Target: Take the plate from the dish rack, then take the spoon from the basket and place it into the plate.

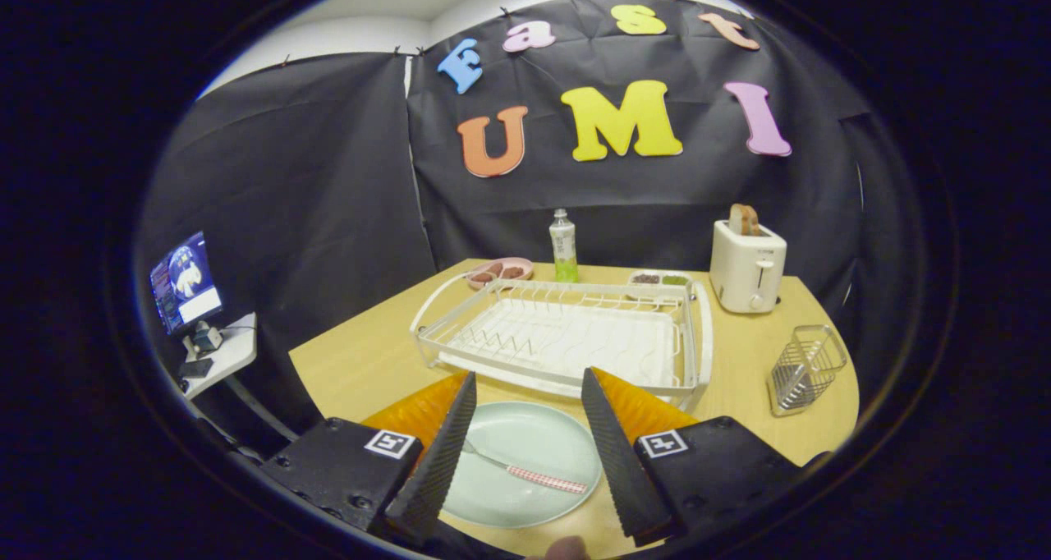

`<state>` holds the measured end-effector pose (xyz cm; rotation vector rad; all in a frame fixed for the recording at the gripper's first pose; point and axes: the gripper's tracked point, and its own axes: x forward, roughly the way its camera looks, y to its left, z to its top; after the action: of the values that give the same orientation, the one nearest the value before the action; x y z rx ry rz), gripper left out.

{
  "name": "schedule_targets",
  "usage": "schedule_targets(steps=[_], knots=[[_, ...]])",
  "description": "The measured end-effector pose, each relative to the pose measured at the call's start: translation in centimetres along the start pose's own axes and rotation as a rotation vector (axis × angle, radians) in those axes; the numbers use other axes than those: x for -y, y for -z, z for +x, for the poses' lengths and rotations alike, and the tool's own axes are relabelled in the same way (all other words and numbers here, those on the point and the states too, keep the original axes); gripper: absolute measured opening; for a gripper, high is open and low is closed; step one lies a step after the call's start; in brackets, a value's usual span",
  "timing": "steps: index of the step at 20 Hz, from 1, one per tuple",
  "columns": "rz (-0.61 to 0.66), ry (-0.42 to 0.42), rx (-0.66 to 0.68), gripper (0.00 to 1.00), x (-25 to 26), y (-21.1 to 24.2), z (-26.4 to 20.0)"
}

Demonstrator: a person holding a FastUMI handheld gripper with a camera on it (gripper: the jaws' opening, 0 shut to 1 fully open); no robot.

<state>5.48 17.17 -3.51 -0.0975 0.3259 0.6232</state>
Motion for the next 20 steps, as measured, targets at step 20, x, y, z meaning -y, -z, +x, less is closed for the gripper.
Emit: schedule_targets(steps=[20], knots=[[-0.02,0.422,0.444,1.0,4.3,2.4,-20.3]])
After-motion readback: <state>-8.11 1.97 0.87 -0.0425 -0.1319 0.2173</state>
